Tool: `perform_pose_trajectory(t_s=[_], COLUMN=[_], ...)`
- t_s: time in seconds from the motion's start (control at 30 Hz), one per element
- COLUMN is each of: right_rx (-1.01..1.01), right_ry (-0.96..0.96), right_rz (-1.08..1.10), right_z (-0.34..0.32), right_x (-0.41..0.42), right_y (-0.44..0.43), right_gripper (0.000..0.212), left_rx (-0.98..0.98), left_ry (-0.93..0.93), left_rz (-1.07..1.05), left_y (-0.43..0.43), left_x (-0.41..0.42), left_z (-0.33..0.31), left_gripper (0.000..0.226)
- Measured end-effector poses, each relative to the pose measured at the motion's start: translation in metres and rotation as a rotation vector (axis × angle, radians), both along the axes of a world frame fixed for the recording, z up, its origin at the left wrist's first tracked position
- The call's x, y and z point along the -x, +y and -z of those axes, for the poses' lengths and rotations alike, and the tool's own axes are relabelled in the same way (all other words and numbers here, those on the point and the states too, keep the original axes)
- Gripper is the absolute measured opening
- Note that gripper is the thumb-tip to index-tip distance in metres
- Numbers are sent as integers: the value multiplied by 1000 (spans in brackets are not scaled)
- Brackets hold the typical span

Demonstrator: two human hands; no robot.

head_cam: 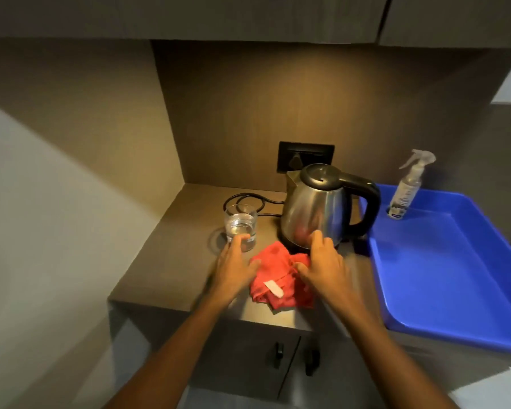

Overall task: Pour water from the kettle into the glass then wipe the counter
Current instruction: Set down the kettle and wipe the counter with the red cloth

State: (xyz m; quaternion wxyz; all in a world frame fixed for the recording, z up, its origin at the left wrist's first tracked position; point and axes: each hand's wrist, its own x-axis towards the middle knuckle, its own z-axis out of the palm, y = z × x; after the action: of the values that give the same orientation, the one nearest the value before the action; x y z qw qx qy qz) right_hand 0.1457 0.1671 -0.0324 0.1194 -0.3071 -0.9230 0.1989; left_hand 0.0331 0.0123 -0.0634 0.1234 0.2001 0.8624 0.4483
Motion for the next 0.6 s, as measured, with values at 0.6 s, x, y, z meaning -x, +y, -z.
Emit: perform_pose_trajectory(t_s=[0.6], right_rx=[-194], right_ry=[-87], right_rz=[-451], right_z=[88], right_x=[29], right_y=[-48], right_gripper=[71], left_rx=[-119], left_ry=[8], left_rz=[-174], left_y=[16], left_x=[73], left_z=[18], left_gripper=[97])
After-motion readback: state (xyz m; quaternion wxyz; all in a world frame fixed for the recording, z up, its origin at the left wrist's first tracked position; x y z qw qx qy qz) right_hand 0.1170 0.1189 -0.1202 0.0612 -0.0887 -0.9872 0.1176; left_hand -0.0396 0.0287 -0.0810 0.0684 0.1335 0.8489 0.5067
